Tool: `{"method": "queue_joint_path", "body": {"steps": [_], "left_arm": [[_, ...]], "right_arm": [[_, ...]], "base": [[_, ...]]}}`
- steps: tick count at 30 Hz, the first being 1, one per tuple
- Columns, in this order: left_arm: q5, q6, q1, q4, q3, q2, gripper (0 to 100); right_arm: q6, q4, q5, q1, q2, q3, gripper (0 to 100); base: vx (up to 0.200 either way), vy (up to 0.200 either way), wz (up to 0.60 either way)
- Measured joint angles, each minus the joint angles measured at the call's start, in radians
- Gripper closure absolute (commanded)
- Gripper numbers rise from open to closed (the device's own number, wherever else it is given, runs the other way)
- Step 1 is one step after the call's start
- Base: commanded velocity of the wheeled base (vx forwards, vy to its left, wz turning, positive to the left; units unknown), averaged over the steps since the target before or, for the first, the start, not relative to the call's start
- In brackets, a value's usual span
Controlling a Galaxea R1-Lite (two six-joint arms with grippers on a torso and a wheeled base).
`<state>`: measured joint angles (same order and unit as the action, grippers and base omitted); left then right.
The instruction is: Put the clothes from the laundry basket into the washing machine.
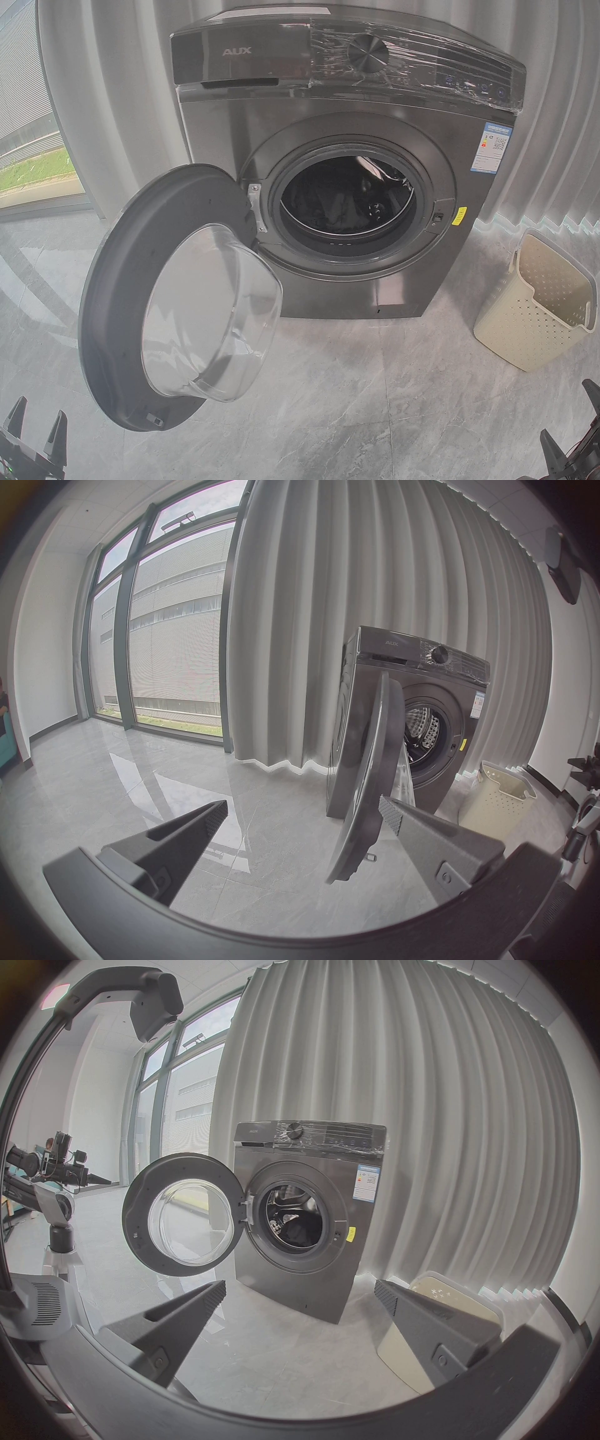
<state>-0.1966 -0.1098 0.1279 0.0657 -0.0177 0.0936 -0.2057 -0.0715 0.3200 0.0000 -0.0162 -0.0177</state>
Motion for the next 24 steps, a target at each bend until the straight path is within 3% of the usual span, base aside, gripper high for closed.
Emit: {"method": "queue_joint_path", "body": {"steps": [5,12,17,24], "left_arm": [[0.039,-0.002,-0.001,0.000,0.000,0.000,0],[0.093,0.016,0.000,0.017,-0.001,0.000,0],[0.117,0.023,0.014,0.028,-0.075,0.019,0],[0.149,0.034,0.098,0.061,-0.188,0.184,0]], "right_arm": [[0.001,0.000,0.000,0.000,0.000,0.000,0],[0.002,0.000,-0.001,0.000,0.000,0.000,0],[0.001,0.000,-0.001,0.000,0.000,0.000,0],[0.001,0.000,-0.001,0.000,0.000,0.000,0]], "base": [[0.000,0.000,0.00],[0.000,0.000,0.00],[0.000,0.000,0.00],[0.000,0.000,0.00]]}}
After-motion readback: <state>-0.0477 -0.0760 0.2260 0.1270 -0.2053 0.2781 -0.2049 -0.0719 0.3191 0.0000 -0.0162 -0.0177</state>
